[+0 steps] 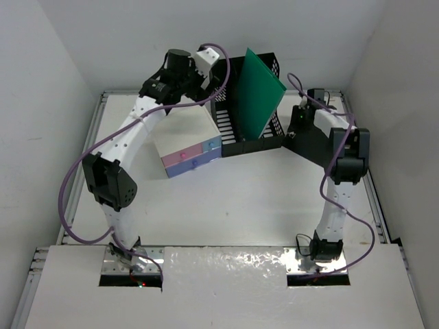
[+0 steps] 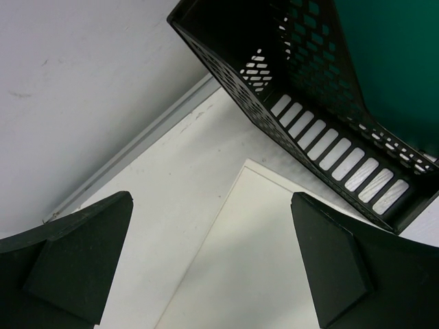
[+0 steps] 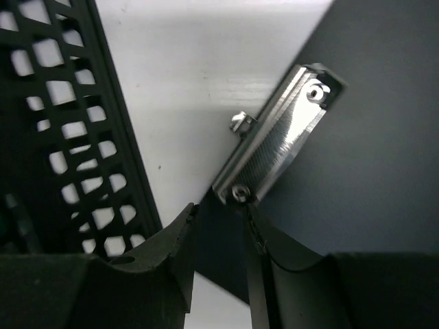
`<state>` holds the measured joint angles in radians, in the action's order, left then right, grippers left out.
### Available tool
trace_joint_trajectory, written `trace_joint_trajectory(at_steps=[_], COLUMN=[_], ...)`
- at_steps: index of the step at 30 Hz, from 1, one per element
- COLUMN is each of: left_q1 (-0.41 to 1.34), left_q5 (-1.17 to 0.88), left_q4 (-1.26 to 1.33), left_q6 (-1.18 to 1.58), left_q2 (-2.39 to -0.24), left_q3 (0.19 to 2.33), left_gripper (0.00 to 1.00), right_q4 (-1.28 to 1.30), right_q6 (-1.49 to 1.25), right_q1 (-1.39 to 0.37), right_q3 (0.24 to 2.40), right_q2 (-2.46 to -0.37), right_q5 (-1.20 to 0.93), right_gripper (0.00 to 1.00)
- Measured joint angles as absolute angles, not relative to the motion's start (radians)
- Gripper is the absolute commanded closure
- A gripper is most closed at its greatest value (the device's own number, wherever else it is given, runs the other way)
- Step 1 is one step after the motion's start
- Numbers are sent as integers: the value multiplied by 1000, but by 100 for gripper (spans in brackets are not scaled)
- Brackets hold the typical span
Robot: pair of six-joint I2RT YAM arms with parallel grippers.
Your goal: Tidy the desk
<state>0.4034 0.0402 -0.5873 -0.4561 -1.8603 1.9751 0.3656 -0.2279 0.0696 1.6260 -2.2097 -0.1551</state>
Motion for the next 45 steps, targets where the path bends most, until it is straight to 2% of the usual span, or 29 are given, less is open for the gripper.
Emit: trace_joint_trajectory(at_steps=[8, 17, 22, 28, 29, 30, 36, 45], left_q1=[403, 403, 403, 403, 403, 403, 403, 405], left_q5=[23, 15, 14, 14, 14, 14, 14, -49], left_q4=[-582, -569, -566, -561, -560, -559, -552, -566], left_q6=[-459, -459, -459, -460, -461, -463, -467, -483], left_q2=[-1860, -1860, -1860, -1860, -1860, -1860, -1858, -1821], left_q3=[1965, 1957, 1948, 1943, 1941, 1938, 1922, 1885], left_gripper=[1, 1, 0, 0, 0, 0, 0, 0], right_q4=[374, 381, 370, 371, 379, 389, 398, 370], right_q6=[-228, -295, -318, -328, -329, -328, -302, -256], right_q1=[70, 70, 73, 73, 73, 73, 76, 97], right_q3=[1635, 1707, 1750, 1799, 1810, 1826, 1853, 1641], right_q2=[-2097, -2283, -2321, -2353, -2357, -2366, -2381, -2218], right_q5=[-62, 25, 32, 54, 57, 61, 48, -130], right_gripper=[71, 70, 73, 85, 89, 100, 100, 100])
